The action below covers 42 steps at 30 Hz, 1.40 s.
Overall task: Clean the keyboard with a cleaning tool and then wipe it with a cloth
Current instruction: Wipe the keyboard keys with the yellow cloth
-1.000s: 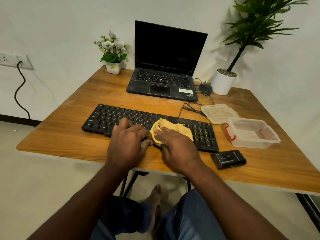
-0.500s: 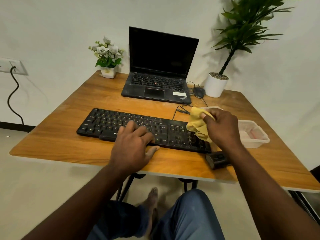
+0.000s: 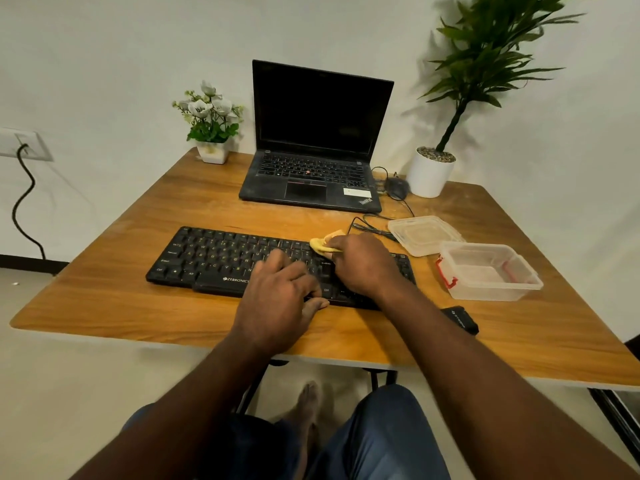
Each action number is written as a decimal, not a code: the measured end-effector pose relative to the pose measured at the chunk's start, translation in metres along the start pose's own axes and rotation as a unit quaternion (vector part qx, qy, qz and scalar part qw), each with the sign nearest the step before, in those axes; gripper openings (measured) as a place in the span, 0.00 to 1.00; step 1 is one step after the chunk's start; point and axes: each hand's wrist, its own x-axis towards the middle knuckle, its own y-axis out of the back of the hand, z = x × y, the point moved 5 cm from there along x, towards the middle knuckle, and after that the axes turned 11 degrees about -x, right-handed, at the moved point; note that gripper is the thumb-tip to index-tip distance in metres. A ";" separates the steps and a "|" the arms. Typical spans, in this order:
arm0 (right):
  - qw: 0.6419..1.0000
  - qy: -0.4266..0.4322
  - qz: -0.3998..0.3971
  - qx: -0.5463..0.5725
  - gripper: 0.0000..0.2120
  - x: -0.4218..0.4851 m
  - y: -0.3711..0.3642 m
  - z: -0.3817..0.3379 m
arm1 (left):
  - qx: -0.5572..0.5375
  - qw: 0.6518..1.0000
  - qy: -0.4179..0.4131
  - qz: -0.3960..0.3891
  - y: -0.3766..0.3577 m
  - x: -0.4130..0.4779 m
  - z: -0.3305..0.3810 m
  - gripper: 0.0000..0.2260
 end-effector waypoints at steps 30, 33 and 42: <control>0.994 0.009 0.005 0.111 0.15 -0.006 -0.001 0.020 | 0.010 1.000 0.002 -0.004 -0.001 -0.001 0.004 0.11; 0.994 0.016 0.062 0.088 0.15 -0.012 0.017 0.030 | 0.026 1.000 0.008 -0.001 -0.001 -0.001 0.004 0.11; 0.988 0.096 0.035 -0.114 0.20 -0.051 0.004 0.003 | 0.028 0.999 0.035 -0.001 -0.003 -0.001 -0.001 0.11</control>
